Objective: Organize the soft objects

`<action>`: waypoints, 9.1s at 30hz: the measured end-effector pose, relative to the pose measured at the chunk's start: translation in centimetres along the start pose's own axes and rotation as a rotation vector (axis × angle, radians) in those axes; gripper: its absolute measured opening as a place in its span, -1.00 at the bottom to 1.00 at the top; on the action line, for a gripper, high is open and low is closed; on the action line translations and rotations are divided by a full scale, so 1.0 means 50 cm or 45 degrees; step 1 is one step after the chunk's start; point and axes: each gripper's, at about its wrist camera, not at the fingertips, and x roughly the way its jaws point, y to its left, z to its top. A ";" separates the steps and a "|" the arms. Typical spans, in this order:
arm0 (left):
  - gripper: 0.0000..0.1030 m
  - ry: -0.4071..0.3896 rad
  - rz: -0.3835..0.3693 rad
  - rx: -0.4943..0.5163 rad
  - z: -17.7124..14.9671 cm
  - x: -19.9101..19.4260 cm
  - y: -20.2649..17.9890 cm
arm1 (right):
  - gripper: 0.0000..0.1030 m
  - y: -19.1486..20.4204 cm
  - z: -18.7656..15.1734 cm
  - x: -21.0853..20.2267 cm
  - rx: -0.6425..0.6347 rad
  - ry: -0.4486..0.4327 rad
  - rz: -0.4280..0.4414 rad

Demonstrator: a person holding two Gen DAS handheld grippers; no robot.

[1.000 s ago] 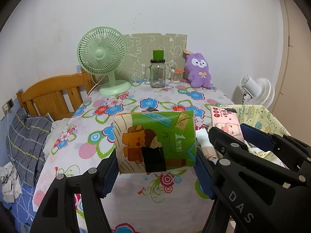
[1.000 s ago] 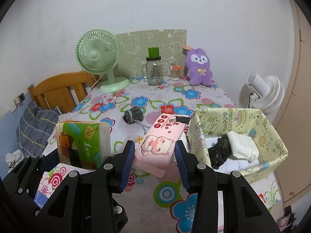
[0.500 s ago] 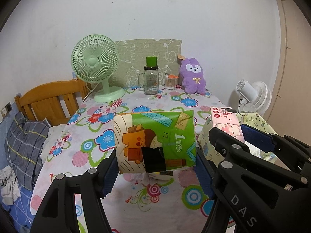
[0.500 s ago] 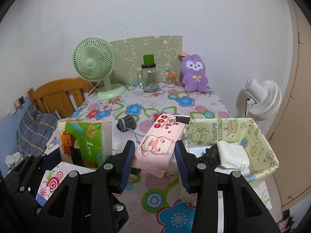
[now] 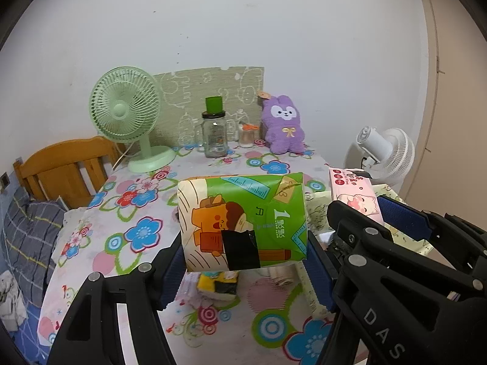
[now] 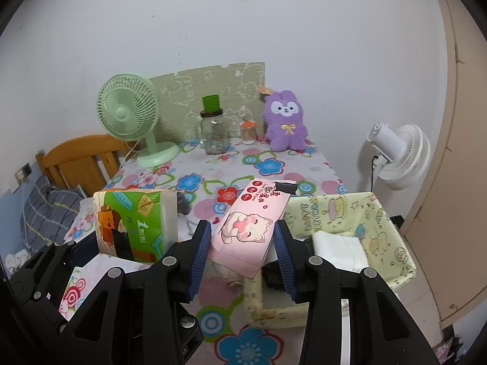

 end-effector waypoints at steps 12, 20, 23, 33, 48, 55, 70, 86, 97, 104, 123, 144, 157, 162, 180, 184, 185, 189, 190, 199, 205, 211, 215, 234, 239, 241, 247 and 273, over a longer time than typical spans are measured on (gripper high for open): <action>0.40 -0.006 -0.071 0.035 0.019 0.025 -0.064 | -0.12 -0.066 0.011 0.003 0.037 -0.017 -0.047; 0.40 -0.003 -0.122 0.067 0.027 0.042 -0.110 | -0.12 -0.111 0.012 0.004 0.064 -0.021 -0.090; 0.40 0.001 -0.136 0.081 0.028 0.050 -0.128 | -0.12 -0.131 0.011 0.007 0.076 -0.017 -0.107; 0.40 0.047 -0.184 0.112 0.026 0.079 -0.177 | -0.12 -0.181 0.001 0.019 0.104 0.005 -0.134; 0.45 0.183 -0.220 0.207 0.003 0.147 -0.230 | -0.12 -0.244 -0.015 0.054 0.157 0.068 -0.178; 0.71 0.230 -0.224 0.234 0.004 0.170 -0.238 | -0.12 -0.259 -0.009 0.081 0.174 0.091 -0.149; 0.91 0.266 -0.247 0.248 0.009 0.186 -0.242 | 0.24 -0.266 -0.008 0.130 0.154 0.155 -0.049; 0.95 0.173 -0.235 0.200 0.020 0.120 -0.200 | 0.63 -0.218 -0.001 0.071 0.100 0.103 -0.085; 0.95 0.085 -0.209 0.156 0.025 0.053 -0.146 | 0.73 -0.155 0.011 0.017 0.087 0.037 -0.084; 0.96 0.046 -0.188 0.136 0.024 0.019 -0.107 | 0.74 -0.111 0.013 -0.010 0.067 0.014 -0.073; 0.99 0.008 -0.110 0.086 0.005 -0.026 0.015 | 0.77 0.019 0.004 -0.028 0.031 -0.008 0.005; 0.97 0.080 -0.057 0.005 -0.068 0.030 0.115 | 0.55 0.111 -0.052 0.051 -0.026 0.058 0.041; 0.91 0.165 -0.033 -0.062 -0.108 0.098 0.161 | 0.53 0.142 -0.086 0.135 -0.021 0.133 0.063; 0.83 0.227 -0.014 -0.097 -0.124 0.135 0.180 | 0.53 0.156 -0.096 0.163 -0.070 0.130 0.014; 0.68 0.287 0.022 -0.093 -0.136 0.198 0.220 | 0.51 0.181 -0.110 0.260 -0.033 0.276 0.053; 0.68 0.290 0.027 -0.083 -0.138 0.205 0.221 | 0.51 0.182 -0.113 0.277 -0.022 0.293 0.055; 0.68 0.295 0.026 -0.081 -0.139 0.207 0.221 | 0.51 0.182 -0.114 0.283 -0.015 0.305 0.054; 0.67 0.339 0.025 -0.078 -0.148 0.224 0.217 | 0.35 0.176 -0.122 0.307 0.020 0.373 0.057; 0.66 0.351 0.024 -0.078 -0.151 0.228 0.216 | 0.31 0.175 -0.124 0.313 0.021 0.389 0.049; 0.61 0.363 -0.003 -0.077 -0.151 0.242 0.206 | -0.01 0.162 -0.130 0.328 0.028 0.404 0.029; 0.37 0.366 -0.012 -0.086 -0.145 0.246 0.202 | -0.08 0.153 -0.127 0.322 0.022 0.393 0.035; 0.09 0.370 -0.024 -0.082 -0.137 0.252 0.194 | -0.08 0.147 -0.118 0.318 0.027 0.394 0.025; -0.12 0.374 -0.043 -0.082 -0.135 0.252 0.188 | -0.08 0.142 -0.116 0.316 0.029 0.394 0.022; -0.55 0.357 -0.032 -0.122 -0.141 0.216 0.190 | -0.08 0.146 -0.115 0.286 0.011 0.386 0.044; -0.56 0.339 -0.017 -0.136 -0.143 0.194 0.196 | -0.08 0.157 -0.115 0.270 -0.001 0.373 0.055; -0.56 0.331 -0.012 -0.141 -0.142 0.188 0.198 | -0.08 0.162 -0.114 0.262 -0.006 0.364 0.059; -0.58 0.306 -0.007 -0.157 -0.138 0.162 0.204 | -0.08 0.172 -0.108 0.240 -0.020 0.341 0.072; -0.59 0.123 0.044 -0.156 -0.074 0.020 0.197 | -0.08 0.194 -0.042 0.092 -0.064 0.167 0.124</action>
